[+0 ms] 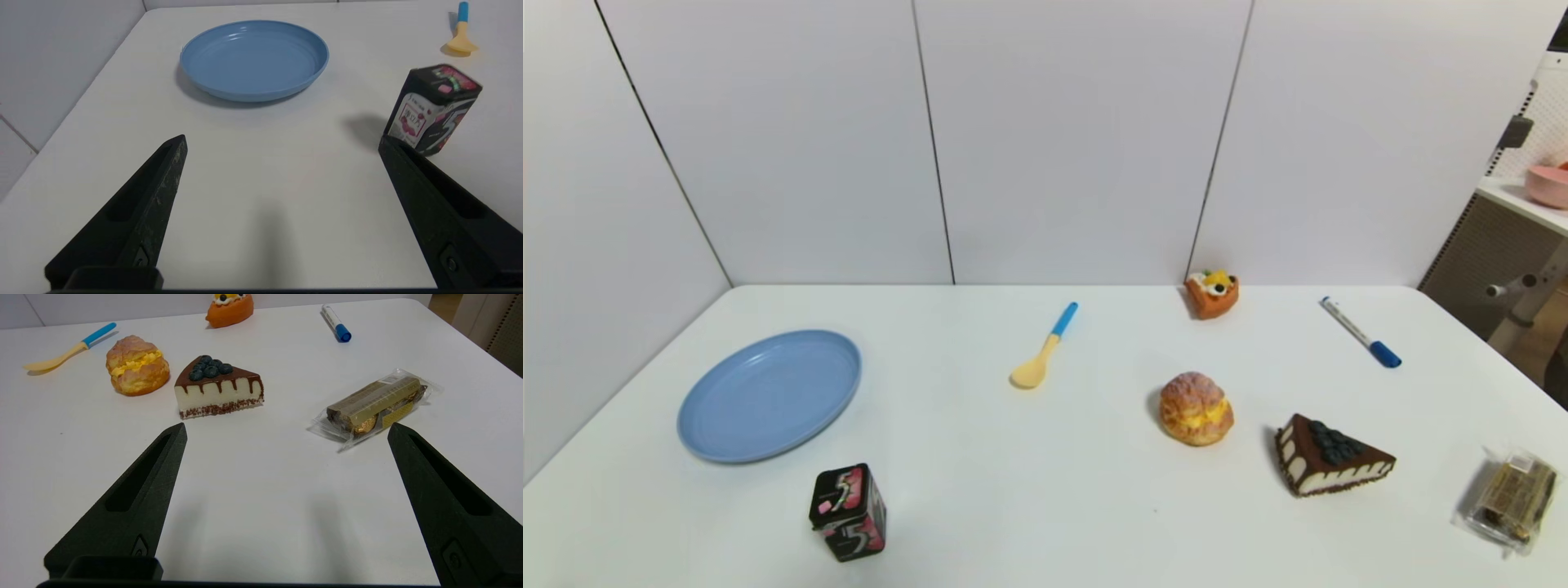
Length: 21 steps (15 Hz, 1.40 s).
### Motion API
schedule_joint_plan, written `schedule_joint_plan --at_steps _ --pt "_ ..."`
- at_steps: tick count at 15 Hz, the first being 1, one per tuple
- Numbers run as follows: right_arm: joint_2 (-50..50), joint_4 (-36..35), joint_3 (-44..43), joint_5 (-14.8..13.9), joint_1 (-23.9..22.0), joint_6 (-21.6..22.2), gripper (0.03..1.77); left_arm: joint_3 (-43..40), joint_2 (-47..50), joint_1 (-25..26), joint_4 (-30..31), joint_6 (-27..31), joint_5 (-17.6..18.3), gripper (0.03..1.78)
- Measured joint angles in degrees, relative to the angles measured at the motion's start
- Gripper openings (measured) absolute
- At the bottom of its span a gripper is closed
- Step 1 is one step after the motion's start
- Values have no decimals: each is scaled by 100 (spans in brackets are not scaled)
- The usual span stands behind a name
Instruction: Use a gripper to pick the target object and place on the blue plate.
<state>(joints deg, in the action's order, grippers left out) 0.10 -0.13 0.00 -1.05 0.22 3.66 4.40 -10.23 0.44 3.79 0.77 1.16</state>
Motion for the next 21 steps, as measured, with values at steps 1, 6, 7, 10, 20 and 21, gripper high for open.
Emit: schedule_joint_plan --at_steps 1,6,7,10,20,21 --pt "0 -2 0 -2 0 -2 170 188 -401 -23 169 113 95 169" --pt "0 -2 0 -5 2 -2 170 1502 -2720 -302 631 1296 1356 169" --pt "0 -2 0 -5 2 0 170 1838 -3131 -360 535 1612 1712 169" --pt "0 -2 0 -2 0 -2 170 2721 -4203 -462 -267 2899 2682 169" --pt "0 -2 0 -5 0 0 170 5389 -6405 -1146 -4506 5235 3006 169" --pt "0 -2 0 -2 0 0 170 5543 -6560 -1201 -4854 5305 2781 169"
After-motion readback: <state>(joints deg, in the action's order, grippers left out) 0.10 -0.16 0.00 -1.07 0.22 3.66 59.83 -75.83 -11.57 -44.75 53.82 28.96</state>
